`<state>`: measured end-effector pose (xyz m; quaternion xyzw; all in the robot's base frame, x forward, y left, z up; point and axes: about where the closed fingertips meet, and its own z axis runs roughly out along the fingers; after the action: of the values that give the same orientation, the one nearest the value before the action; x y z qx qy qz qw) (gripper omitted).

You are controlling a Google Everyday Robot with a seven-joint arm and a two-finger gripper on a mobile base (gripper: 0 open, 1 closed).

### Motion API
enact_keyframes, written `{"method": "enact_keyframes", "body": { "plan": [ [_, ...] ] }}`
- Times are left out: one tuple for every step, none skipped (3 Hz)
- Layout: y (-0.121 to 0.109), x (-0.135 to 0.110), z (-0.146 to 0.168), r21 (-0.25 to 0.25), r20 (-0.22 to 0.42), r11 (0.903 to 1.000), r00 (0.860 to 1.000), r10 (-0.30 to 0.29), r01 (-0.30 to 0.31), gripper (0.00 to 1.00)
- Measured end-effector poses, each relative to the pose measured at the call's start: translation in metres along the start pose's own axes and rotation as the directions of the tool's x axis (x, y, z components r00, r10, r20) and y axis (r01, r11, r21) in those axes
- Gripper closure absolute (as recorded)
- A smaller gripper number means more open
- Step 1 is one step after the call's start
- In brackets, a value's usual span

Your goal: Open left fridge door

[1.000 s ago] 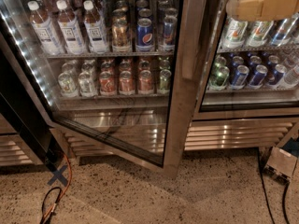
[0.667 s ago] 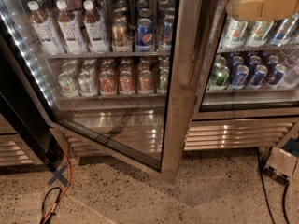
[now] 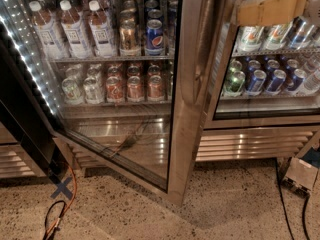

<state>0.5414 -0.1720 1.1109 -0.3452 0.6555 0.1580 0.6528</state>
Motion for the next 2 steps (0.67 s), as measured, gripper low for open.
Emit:
{"method": "enact_keyframes", "body": {
  "plan": [
    [0.0030,0.0161,0.0221,-0.043,-0.021,0.9985,0.999,0.033,-0.034,0.00],
    [0.0030,0.0161,0.0221,-0.043,-0.021,0.9985,0.999,0.033,-0.034,0.00]
  ]
}}
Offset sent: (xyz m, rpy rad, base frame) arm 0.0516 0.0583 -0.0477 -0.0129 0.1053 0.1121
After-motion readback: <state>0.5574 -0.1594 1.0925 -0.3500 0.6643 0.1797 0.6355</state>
